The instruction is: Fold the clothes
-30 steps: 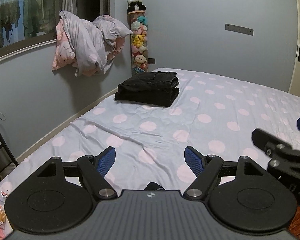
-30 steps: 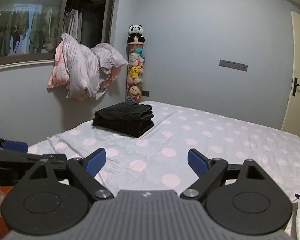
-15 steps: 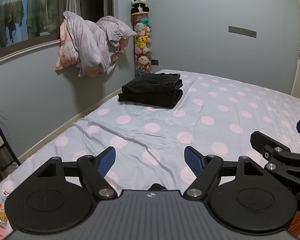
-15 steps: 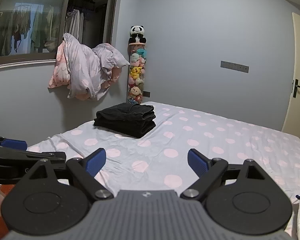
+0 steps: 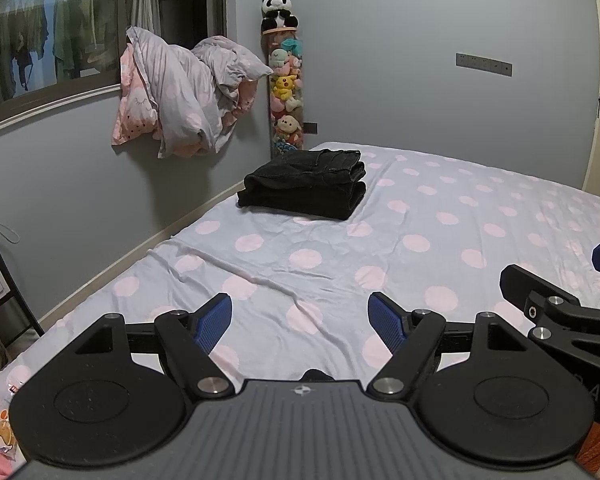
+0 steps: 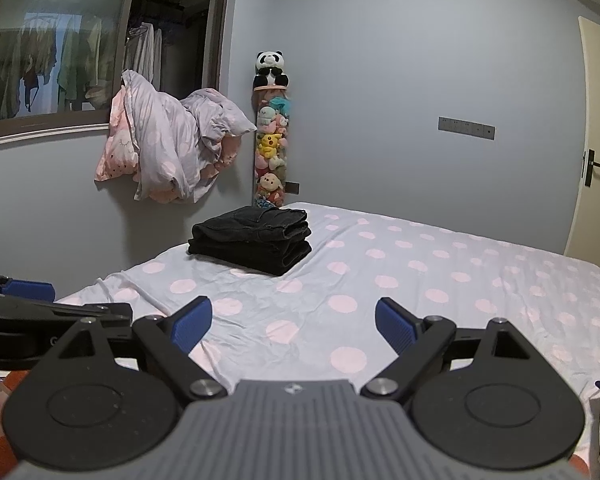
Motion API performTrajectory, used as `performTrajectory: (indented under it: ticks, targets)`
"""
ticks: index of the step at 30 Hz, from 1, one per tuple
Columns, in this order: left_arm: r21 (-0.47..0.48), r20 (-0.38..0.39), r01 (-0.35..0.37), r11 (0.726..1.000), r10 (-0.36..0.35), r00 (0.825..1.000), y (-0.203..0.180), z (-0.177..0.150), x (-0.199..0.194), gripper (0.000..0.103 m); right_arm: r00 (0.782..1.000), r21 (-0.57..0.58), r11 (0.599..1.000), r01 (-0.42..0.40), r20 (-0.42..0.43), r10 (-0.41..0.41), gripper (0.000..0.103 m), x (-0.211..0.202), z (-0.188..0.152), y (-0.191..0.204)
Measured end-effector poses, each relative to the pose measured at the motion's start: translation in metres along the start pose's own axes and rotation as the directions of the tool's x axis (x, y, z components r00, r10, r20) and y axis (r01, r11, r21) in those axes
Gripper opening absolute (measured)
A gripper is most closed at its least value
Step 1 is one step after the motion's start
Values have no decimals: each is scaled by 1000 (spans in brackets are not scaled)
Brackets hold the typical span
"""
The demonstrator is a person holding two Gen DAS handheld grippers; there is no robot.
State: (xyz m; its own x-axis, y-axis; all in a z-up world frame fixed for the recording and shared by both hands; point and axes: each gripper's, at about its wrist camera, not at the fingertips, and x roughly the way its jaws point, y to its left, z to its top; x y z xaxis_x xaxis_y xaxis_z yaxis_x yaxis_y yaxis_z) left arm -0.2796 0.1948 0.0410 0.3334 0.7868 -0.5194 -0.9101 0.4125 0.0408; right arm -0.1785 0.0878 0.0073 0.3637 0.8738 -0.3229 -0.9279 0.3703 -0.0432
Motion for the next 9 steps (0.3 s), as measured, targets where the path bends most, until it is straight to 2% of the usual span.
performTrajectory:
  ticks: [9]
  targets:
    - [1, 5, 13, 1000, -13, 1000, -2, -1, 1, 88, 1000, 13, 1000, -3, 0, 3, 90, -2, -2, -2]
